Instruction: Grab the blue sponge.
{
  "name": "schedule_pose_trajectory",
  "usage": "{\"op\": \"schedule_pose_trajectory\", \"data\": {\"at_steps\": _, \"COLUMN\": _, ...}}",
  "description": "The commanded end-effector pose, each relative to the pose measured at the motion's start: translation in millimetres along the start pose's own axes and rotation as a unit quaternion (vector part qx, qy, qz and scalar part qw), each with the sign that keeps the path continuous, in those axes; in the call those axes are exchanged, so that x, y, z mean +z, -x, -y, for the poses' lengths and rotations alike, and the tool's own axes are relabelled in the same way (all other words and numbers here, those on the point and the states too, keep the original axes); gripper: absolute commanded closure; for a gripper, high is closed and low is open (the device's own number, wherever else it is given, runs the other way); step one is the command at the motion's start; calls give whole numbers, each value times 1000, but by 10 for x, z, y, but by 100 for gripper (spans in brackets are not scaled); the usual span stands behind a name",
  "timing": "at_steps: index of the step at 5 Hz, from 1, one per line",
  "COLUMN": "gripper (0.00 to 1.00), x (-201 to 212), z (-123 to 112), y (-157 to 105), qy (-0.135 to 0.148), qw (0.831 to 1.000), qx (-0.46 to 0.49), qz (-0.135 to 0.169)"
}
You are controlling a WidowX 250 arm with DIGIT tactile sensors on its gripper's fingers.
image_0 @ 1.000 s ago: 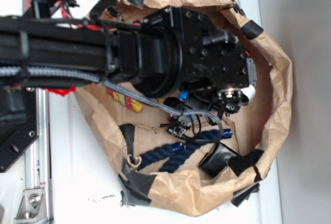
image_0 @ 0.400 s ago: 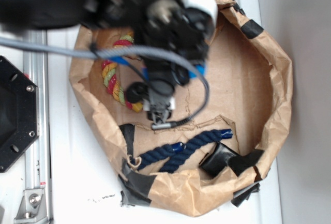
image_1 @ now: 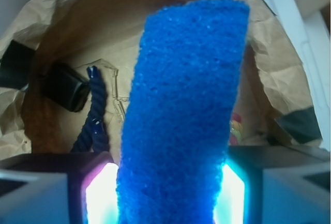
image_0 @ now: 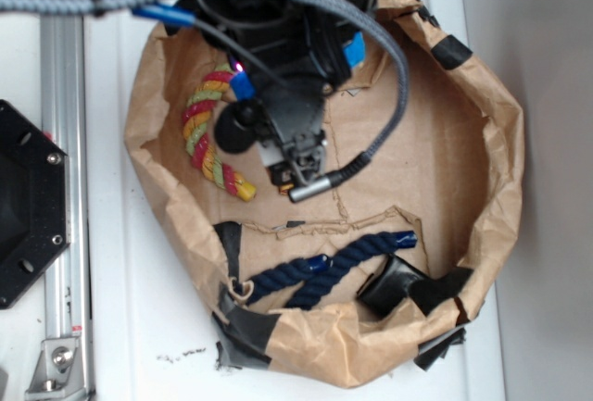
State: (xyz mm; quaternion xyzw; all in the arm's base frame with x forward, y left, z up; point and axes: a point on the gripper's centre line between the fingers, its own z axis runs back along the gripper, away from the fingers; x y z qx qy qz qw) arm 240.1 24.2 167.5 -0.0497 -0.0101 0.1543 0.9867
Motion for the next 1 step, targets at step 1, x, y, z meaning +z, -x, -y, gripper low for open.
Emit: {"op": "schedule_pose_trajectory", "data": {"at_steps": 1, "gripper": 100, "x": 4, "z": 282, "y": 26, "qy": -24, "qw": 999, "qx": -10, "qz": 23}}
